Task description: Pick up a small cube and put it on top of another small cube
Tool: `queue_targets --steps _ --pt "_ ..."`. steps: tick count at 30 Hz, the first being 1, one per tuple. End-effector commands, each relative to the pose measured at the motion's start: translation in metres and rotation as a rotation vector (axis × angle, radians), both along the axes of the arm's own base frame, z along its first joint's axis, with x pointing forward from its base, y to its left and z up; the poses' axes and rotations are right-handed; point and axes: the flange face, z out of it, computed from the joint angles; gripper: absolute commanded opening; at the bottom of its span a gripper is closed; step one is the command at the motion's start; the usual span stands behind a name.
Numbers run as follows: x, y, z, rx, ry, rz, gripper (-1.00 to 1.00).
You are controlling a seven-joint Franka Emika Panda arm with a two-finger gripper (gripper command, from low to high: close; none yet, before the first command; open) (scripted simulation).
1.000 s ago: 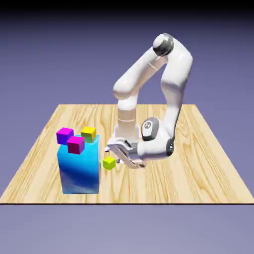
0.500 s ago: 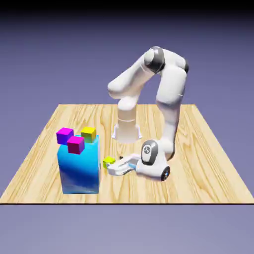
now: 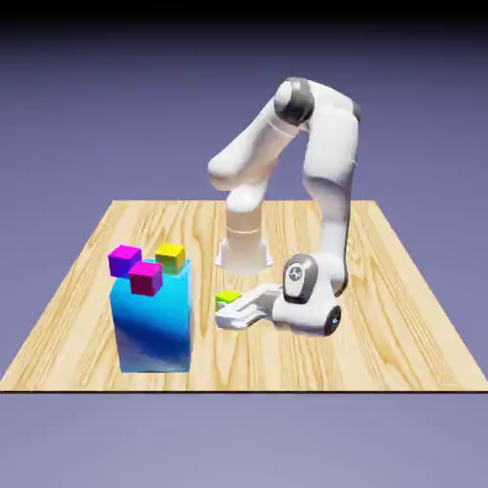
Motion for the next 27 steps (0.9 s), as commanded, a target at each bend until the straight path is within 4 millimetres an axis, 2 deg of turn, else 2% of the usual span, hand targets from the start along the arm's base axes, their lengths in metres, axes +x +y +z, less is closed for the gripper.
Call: queue_targets --steps 1,5,9,12,15,18,21,24,27 --pt "0.007 0.005 0.022 -0.001 -0.033 0.004 -1.0" --pt "0.023 0.019 0.108 0.007 -0.151 0.009 -1.0" --pt "0.027 0.019 0.184 0.034 -0.241 -0.01 -1.0" --pt "0.026 0.009 0.231 0.063 -0.287 -0.037 -1.0" --pt "0.024 -0.009 0.266 0.096 -0.31 -0.074 -1.0" --pt "0.023 -0.031 0.289 0.129 -0.31 -0.118 -1.0" --pt "0.026 -0.056 0.298 0.158 -0.285 -0.165 -1.0" --pt "0.031 -0.082 0.293 0.179 -0.236 -0.213 -1.0" --pt "0.039 -0.105 0.276 0.186 -0.164 -0.258 -1.0"
